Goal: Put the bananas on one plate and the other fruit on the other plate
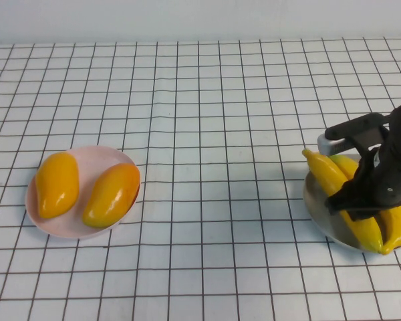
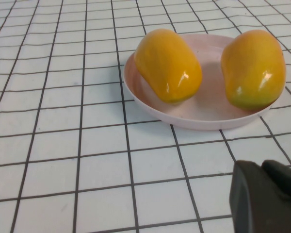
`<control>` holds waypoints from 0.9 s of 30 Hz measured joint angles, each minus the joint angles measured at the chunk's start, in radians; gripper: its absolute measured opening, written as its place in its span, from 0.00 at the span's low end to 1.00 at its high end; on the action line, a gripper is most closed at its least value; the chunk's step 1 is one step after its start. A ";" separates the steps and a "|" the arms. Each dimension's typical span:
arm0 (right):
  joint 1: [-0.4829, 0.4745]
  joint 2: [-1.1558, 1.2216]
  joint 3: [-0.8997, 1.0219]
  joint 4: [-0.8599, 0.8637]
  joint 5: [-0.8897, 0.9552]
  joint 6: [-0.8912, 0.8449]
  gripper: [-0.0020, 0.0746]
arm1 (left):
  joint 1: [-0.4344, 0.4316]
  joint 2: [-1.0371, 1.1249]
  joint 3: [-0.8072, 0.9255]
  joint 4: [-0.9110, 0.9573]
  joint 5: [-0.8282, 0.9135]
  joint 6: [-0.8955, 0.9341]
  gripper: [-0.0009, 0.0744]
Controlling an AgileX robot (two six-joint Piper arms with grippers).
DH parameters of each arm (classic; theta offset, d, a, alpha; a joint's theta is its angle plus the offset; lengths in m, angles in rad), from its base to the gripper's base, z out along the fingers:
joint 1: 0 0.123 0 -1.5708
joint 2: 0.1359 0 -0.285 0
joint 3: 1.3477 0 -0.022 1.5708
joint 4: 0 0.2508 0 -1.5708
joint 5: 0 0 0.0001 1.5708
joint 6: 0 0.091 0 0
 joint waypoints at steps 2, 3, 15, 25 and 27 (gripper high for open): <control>0.000 -0.037 0.011 0.000 0.007 0.000 0.21 | 0.000 0.000 0.000 0.000 0.000 0.000 0.02; 0.000 -0.067 0.024 0.000 0.007 0.000 0.14 | 0.000 0.000 0.000 0.000 0.000 0.000 0.02; 0.000 -0.788 0.334 0.141 -0.318 -0.002 0.01 | 0.000 0.000 0.000 0.000 0.000 0.000 0.02; 0.000 -1.249 0.371 0.144 -0.196 -0.003 0.01 | 0.000 0.000 0.000 0.000 0.000 0.000 0.02; 0.000 -1.280 0.371 0.140 -0.152 -0.003 0.01 | 0.000 0.000 0.000 0.000 0.000 0.000 0.02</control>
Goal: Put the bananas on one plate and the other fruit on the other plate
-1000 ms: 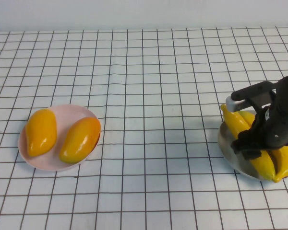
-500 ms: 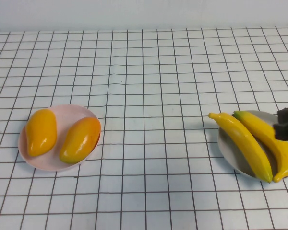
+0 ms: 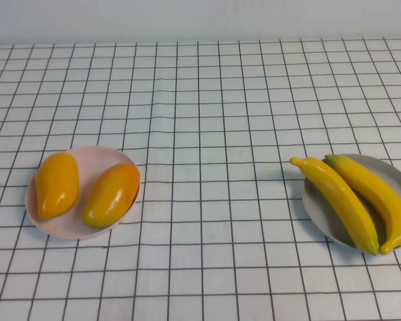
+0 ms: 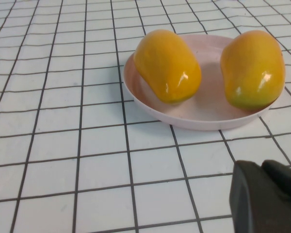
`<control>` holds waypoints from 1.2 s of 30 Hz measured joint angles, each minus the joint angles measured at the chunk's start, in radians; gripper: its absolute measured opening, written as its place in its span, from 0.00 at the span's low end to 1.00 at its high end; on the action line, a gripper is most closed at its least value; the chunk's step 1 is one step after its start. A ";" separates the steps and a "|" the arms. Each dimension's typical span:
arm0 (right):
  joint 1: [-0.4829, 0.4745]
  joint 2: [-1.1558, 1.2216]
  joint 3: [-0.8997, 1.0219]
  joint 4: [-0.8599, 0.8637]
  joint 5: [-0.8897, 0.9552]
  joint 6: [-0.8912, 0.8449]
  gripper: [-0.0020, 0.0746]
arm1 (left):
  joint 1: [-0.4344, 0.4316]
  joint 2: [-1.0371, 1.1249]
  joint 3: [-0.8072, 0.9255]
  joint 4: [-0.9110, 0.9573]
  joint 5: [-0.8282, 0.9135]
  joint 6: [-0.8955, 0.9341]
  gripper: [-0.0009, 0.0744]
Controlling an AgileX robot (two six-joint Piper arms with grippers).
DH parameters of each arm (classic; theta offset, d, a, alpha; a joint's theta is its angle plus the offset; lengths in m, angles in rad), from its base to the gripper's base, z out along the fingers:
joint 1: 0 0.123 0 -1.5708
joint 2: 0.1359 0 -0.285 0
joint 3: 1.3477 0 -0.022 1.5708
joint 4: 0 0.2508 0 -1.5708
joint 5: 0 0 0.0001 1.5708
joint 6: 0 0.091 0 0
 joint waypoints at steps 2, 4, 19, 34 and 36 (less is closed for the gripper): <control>0.000 -0.014 0.000 -0.009 0.063 0.000 0.01 | 0.000 0.000 0.000 0.000 0.000 0.000 0.02; 0.000 -0.019 0.000 -0.040 0.140 0.000 0.01 | 0.000 0.000 0.000 0.000 0.000 0.000 0.02; 0.000 -0.212 0.152 -0.111 0.075 0.004 0.01 | 0.000 0.000 0.000 0.000 0.000 0.000 0.02; -0.091 -0.430 0.591 -0.129 -0.268 0.004 0.01 | 0.000 0.000 0.000 0.000 0.000 0.000 0.02; -0.167 -0.430 0.634 -0.103 -0.340 0.004 0.01 | 0.000 0.000 0.000 0.000 0.000 0.000 0.02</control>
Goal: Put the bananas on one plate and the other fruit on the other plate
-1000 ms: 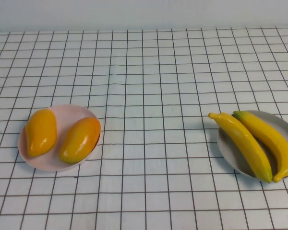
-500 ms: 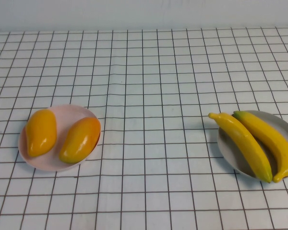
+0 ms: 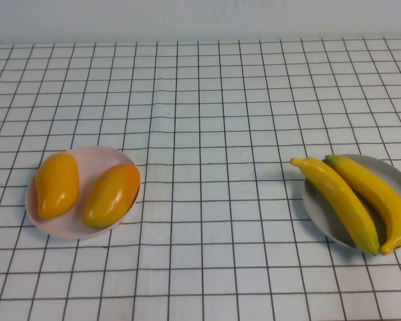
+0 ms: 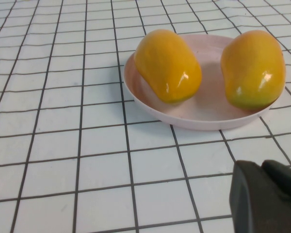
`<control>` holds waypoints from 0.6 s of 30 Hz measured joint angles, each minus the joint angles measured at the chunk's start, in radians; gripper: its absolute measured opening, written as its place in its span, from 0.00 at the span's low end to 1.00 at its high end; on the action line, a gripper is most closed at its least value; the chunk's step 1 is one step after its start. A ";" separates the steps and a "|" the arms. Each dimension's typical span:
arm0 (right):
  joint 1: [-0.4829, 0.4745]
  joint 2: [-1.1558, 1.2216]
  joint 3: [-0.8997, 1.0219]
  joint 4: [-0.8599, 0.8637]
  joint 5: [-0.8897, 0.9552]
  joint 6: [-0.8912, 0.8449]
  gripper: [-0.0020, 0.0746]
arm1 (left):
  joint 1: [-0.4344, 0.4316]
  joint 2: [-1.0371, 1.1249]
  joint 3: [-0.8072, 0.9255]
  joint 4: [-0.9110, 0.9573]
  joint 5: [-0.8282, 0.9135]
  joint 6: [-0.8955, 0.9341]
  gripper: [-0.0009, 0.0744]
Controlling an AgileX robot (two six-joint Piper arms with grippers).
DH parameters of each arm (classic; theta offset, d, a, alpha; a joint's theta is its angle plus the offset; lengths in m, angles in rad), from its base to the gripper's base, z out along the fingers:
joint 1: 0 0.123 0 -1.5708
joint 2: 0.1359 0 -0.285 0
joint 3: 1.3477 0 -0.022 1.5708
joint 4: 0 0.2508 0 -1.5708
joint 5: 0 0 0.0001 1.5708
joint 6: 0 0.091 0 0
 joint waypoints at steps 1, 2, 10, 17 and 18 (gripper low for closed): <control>-0.048 0.000 0.022 0.025 -0.041 0.000 0.01 | 0.000 0.000 0.000 0.000 0.000 0.000 0.02; -0.096 0.000 0.043 0.053 -0.084 0.000 0.01 | 0.000 0.000 0.000 0.000 0.000 0.000 0.02; -0.335 -0.002 0.113 0.132 -0.259 -0.004 0.01 | 0.000 0.000 0.000 0.000 0.000 0.000 0.02; -0.351 -0.002 0.122 0.109 -0.228 -0.023 0.01 | 0.000 0.000 0.000 0.000 0.000 0.000 0.02; -0.351 -0.002 0.122 0.094 -0.209 -0.033 0.01 | 0.000 0.000 0.000 0.000 0.000 0.000 0.02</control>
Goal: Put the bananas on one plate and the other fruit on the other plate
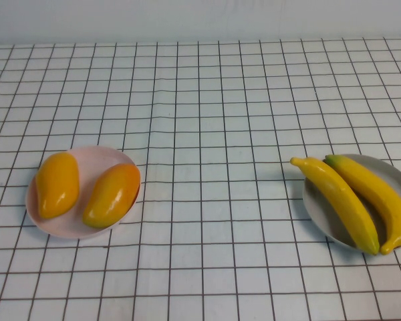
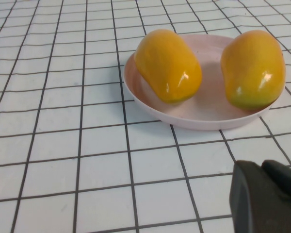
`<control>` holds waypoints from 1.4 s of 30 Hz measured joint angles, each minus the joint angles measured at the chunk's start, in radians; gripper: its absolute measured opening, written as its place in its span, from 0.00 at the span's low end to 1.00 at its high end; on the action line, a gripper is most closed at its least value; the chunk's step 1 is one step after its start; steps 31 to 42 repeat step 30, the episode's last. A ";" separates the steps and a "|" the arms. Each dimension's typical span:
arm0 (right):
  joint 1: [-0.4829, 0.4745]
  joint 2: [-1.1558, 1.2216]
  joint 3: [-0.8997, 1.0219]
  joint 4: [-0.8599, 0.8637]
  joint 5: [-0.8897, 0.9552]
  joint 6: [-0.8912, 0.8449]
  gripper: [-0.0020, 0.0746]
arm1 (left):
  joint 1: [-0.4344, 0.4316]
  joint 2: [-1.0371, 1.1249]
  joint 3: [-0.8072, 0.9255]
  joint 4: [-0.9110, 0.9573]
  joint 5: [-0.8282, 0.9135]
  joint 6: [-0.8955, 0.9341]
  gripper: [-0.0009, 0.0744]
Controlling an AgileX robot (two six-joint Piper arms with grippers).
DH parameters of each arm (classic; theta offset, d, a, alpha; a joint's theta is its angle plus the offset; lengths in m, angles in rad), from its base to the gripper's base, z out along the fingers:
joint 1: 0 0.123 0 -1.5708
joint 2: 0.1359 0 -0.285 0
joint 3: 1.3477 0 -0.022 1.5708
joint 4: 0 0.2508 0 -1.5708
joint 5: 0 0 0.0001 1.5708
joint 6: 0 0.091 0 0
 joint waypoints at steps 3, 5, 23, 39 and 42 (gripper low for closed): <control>0.000 0.000 0.000 0.000 0.106 -0.013 0.01 | 0.000 0.000 0.000 0.000 0.000 0.000 0.02; 0.012 0.000 0.000 0.024 0.170 -0.016 0.01 | 0.000 0.000 0.000 0.000 0.000 0.000 0.02; 0.143 0.000 0.006 0.059 0.229 -0.016 0.01 | 0.000 0.000 0.000 0.000 0.000 0.000 0.02; 0.143 0.000 0.006 0.059 0.229 -0.016 0.01 | 0.000 0.000 0.000 0.000 0.000 0.000 0.02; 0.143 0.000 0.006 0.059 0.229 -0.016 0.01 | 0.000 0.000 0.000 0.000 0.000 0.000 0.02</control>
